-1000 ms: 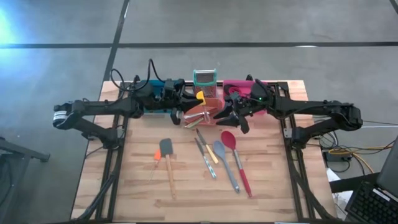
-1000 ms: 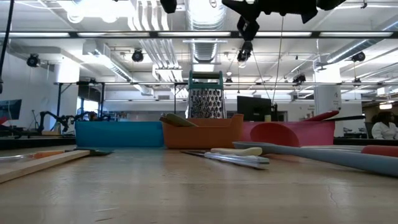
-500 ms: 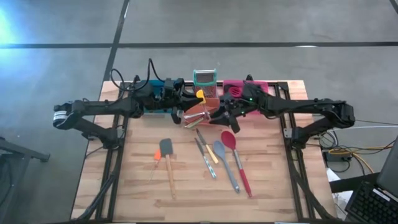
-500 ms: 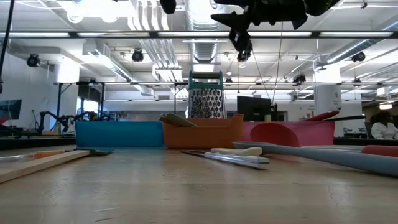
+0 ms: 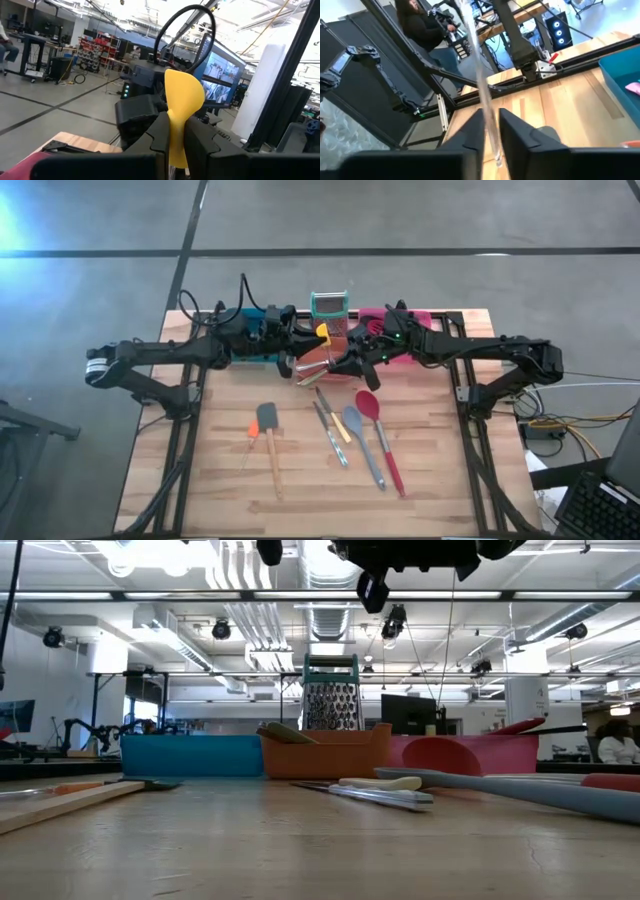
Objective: Pick & Place Kitchen Items
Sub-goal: Put the yellow spatula into the blue bin
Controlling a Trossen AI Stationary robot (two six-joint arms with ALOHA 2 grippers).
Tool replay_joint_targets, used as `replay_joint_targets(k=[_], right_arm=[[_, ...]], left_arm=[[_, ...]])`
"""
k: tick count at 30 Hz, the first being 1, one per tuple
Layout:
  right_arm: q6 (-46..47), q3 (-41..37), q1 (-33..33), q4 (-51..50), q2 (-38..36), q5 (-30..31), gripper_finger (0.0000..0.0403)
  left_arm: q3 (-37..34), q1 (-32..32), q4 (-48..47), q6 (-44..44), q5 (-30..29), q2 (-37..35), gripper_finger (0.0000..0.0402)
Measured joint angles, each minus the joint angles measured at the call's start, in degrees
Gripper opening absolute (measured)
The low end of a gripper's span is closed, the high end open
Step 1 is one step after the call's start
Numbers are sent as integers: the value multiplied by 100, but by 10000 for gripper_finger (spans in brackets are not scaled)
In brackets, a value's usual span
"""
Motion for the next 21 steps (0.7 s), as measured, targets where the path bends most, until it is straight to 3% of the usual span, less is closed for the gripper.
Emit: replay_joint_targets(k=[2, 7, 12, 17, 21], right_arm=[[-57, 36, 4, -48, -4, -12, 19], [-77, 124, 4, -303, -66, -2, 12], [-333, 363, -7, -1040, -363, 7, 11], [-928, 836, -21, -2732, -747, 45, 11], [-1541, 1270, -9, -4708, -846, 177, 11]], left_arm=[[0, 8, -20, -27, -40, 0, 34], [0, 15, -34, -131, -68, 0, 35], [4, 10, -103, -192, 36, -10, 113], [4, 8, -676, -214, 48, -17, 184], [82, 13, -1431, -100, 81, -30, 211]])
